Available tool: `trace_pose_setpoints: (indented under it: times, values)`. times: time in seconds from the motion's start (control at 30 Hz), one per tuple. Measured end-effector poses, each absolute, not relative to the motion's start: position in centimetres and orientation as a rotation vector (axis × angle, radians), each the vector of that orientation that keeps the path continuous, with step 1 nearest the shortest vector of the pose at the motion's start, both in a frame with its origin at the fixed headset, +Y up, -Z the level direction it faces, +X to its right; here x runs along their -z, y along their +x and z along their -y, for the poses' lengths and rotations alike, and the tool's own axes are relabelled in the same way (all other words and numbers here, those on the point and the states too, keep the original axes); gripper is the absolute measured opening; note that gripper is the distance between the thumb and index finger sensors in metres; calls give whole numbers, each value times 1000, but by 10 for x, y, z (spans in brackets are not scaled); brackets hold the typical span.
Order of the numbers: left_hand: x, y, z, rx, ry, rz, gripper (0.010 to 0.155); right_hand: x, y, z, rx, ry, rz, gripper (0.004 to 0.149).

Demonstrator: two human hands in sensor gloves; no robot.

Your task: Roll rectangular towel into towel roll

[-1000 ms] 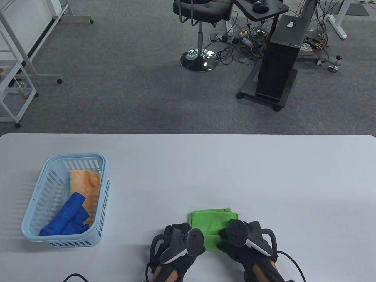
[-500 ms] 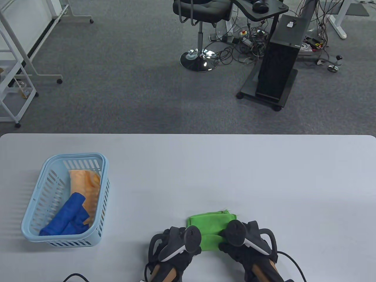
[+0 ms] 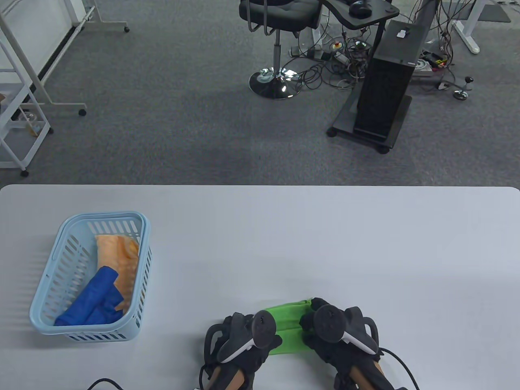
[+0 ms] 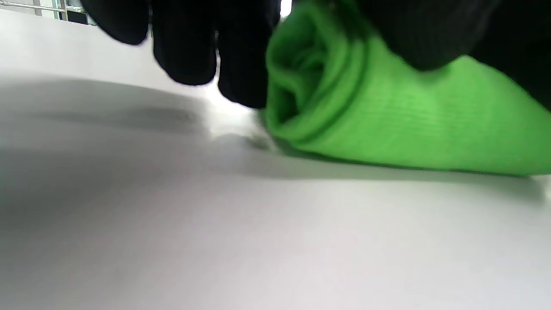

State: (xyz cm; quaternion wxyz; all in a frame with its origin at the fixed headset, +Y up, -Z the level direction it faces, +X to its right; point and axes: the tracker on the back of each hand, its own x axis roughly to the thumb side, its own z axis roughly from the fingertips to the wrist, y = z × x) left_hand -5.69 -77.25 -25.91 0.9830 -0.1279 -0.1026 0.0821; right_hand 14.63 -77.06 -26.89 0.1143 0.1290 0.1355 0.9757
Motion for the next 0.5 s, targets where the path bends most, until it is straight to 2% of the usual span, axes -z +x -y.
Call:
trace_pose_setpoints:
  times: [0.07, 0.13, 0.23, 0.27, 0.37, 0.5]
  values:
    - [259, -56, 775, -146, -253, 206, 70, 268, 143, 769, -2937, 370, -444, 52]
    - [259, -55, 774, -223, -232, 257, 62, 268, 143, 767, -2938, 342, -381, 54]
    - [256, -50, 770, -152, -200, 285, 50, 268, 147, 768, -2915, 335, -430, 65]
    - [255, -49, 769, -138, -221, 299, 51, 268, 147, 768, -2924, 341, -443, 68]
    - [255, -49, 768, -143, -250, 323, 68, 268, 146, 771, -2971, 349, -488, 75]
    - [254, -44, 772, -37, -298, 315, 78, 268, 142, 771, -2957, 349, -532, 79]
